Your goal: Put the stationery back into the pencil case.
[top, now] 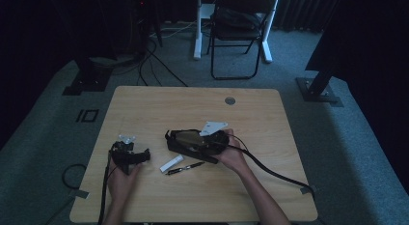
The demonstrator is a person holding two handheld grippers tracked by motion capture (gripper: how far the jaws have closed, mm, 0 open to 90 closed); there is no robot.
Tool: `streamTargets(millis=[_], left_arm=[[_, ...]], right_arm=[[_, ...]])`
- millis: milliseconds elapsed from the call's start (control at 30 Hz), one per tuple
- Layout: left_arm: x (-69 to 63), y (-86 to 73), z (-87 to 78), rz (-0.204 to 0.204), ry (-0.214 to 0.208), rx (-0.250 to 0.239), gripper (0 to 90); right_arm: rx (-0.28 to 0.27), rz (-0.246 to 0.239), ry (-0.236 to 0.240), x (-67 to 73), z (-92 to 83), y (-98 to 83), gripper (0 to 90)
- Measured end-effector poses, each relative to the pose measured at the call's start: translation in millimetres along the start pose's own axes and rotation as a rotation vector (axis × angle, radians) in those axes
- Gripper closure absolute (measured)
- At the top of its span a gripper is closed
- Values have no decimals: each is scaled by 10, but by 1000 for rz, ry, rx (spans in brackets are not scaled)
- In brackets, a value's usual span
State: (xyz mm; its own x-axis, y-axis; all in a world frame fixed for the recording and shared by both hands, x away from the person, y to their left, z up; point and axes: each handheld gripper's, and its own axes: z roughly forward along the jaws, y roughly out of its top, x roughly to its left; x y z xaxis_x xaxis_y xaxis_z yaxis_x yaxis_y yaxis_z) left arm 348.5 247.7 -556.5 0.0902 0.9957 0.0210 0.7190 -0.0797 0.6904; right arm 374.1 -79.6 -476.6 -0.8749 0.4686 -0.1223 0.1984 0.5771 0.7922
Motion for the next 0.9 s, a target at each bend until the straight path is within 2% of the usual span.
streamTargets(millis=[300,900], left_arm=[[0,-1,0,0,0,0,0],[0,-1,0,0,0,0,0]], right_arm=[[-35,-18,13,69,-79,24,510],[-62,-50,41,221,-132,19,548]])
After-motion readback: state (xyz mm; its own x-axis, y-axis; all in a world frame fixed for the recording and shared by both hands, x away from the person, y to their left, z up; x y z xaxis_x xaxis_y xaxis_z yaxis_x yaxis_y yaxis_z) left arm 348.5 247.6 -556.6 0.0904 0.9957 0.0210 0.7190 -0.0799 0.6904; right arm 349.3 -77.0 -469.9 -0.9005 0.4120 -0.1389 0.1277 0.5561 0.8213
